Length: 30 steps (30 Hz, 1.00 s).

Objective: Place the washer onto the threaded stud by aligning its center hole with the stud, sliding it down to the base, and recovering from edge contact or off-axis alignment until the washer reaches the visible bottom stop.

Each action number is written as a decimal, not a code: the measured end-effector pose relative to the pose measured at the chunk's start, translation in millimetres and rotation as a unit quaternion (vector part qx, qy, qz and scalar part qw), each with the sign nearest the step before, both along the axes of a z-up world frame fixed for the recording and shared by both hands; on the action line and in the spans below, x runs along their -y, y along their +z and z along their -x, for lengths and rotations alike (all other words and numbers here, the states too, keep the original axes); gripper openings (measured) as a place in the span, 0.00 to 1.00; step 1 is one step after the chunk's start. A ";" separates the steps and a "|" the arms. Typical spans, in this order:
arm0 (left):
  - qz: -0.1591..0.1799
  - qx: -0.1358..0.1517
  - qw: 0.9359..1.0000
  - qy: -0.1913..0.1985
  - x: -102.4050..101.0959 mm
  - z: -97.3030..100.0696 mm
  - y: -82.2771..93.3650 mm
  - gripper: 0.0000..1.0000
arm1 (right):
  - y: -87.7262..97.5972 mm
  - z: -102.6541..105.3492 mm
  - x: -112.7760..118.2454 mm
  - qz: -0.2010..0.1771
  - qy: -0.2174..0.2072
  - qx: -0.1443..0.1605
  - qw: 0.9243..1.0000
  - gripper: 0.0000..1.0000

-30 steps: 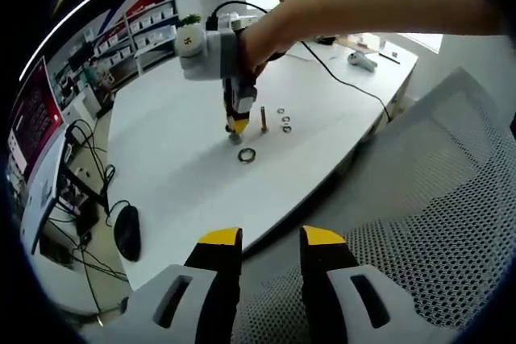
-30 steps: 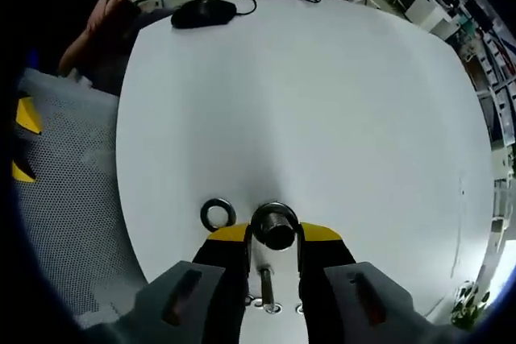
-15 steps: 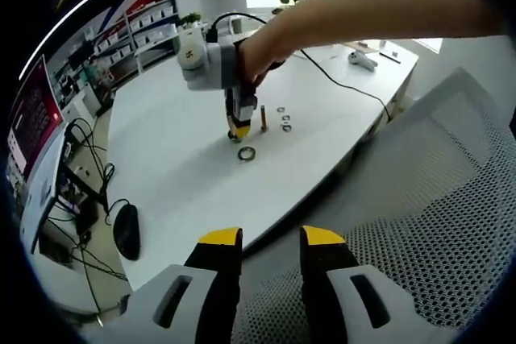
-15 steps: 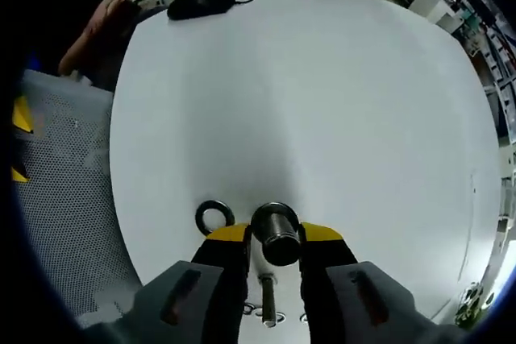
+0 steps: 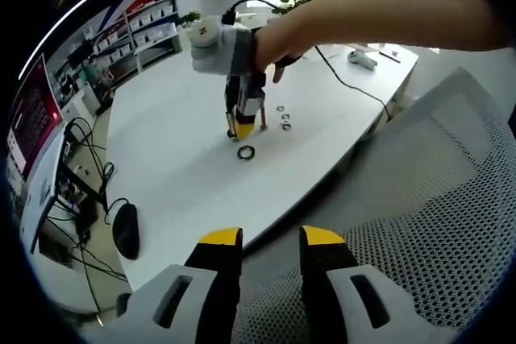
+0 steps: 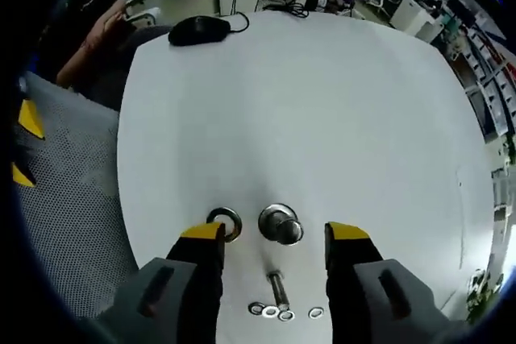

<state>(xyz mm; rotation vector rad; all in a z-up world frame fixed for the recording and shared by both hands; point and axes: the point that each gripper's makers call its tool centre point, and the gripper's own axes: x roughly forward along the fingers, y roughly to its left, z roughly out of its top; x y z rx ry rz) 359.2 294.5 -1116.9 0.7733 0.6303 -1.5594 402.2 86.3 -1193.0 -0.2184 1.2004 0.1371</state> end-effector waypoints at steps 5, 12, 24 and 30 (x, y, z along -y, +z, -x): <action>0.001 0.000 1.000 0.001 0.4 -0.3 0.0 0.27 | 10.1 1.5 -8.8 -0.002 0.010 0.020 1.000 0.57; 0.002 0.001 1.000 0.003 0.8 -1.5 0.2 0.27 | 21.1 9.0 -27.9 -0.006 0.025 0.031 0.999 0.53; 0.002 0.002 1.000 0.004 0.7 -2.5 0.4 0.27 | -5.2 20.7 -48.7 -0.031 0.042 0.006 0.999 0.45; 0.002 0.002 1.000 0.004 0.6 -2.7 0.5 0.27 | -25.1 21.2 -44.6 -0.039 0.023 -0.013 0.999 0.42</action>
